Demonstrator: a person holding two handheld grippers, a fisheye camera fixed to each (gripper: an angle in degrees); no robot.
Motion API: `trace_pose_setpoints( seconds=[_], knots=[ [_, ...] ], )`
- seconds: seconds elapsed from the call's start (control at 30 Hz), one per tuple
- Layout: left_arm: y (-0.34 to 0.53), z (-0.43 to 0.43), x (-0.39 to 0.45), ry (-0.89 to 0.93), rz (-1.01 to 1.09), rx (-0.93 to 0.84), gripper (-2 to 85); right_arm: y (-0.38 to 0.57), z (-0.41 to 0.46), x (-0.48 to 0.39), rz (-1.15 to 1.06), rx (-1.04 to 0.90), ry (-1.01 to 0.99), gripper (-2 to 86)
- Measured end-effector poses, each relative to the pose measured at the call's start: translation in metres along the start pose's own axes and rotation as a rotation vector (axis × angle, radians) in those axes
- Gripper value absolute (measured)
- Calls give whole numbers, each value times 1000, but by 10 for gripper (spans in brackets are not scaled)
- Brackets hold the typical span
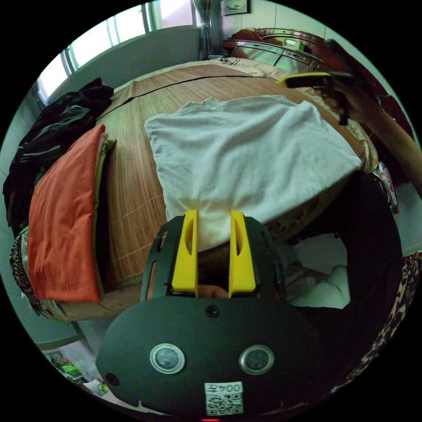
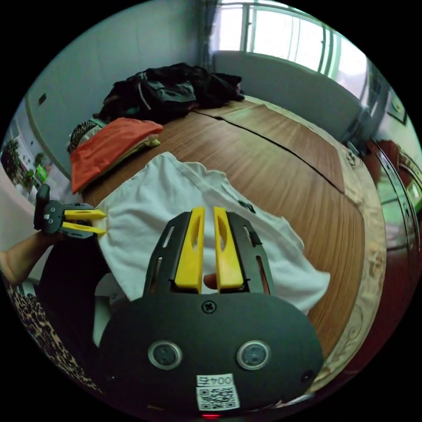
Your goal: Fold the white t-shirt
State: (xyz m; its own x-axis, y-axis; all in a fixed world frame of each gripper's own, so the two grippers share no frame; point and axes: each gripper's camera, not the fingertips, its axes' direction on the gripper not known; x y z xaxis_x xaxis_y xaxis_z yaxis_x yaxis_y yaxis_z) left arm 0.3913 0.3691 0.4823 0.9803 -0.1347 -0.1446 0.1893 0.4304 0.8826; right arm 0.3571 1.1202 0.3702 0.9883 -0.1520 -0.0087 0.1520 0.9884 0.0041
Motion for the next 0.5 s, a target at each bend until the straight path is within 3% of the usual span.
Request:
trace_pose_setpoints(
  seconds=[0.17,0.5],
  knots=[
    [-4,2,1,2,5,2,108,-83,59,-17,-136,-84,-34,59],
    [-10,7,1,6,7,5,105,-155,119,-26,-255,-172,-6,55]
  ],
)
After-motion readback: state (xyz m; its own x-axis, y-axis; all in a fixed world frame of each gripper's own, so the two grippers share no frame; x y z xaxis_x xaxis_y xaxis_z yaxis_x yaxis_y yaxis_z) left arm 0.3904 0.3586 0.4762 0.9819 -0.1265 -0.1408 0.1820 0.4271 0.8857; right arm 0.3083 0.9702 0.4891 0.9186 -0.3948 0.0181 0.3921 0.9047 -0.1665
